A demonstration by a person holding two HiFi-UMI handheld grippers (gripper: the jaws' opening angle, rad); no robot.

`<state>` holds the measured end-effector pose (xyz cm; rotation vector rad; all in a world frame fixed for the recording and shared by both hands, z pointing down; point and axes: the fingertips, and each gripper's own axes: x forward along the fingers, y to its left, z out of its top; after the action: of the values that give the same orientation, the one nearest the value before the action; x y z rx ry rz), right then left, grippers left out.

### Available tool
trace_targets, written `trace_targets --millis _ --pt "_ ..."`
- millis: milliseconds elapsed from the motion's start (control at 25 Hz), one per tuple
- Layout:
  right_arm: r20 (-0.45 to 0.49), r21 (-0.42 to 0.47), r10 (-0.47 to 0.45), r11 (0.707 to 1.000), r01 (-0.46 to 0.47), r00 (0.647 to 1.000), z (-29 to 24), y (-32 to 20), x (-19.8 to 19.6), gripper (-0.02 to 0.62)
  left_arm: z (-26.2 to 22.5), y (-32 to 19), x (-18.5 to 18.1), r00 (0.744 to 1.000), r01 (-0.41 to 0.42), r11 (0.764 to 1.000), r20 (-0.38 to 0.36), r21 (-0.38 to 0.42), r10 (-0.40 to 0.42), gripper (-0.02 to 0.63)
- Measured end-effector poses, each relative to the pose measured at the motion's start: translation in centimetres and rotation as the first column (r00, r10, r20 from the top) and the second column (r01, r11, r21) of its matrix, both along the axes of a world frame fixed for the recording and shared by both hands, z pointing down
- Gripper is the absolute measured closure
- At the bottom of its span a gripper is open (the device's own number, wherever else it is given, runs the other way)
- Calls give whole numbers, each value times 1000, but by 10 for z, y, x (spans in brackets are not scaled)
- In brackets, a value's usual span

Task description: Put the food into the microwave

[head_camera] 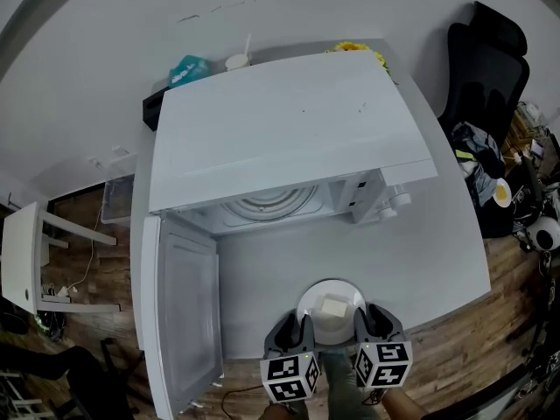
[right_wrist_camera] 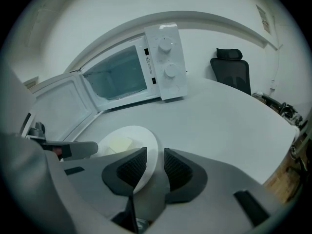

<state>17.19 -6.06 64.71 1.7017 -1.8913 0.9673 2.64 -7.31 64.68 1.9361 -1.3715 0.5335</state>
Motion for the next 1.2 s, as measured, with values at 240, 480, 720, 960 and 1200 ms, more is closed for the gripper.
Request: trace_targets --millis 240,480,720,960,1200 --pt "2 -13 -14 1000 14 1000 3 -1 -4 477 6 -2 6 1000 -8 998 -28 -56 6 491" --pt "10 -18 -23 1000 24 1000 4 -2 -7 493 6 -2 7 1000 -8 998 -30 -61 7 491" --pt "14 -9 -10 1000 10 1000 4 -5 -7 500 5 -3 7 1000 -9 999 -30 -53 7 491" --pt "32 -11 0 1000 0 999 3 -4 -9 503 5 -2 4 999 6 998 -48 -59 -8 500" --pt "26 24 -8 1000 7 1000 -10 -9 -13 507 -7 -2 -3 998 28 999 -49 -37 -29 509"
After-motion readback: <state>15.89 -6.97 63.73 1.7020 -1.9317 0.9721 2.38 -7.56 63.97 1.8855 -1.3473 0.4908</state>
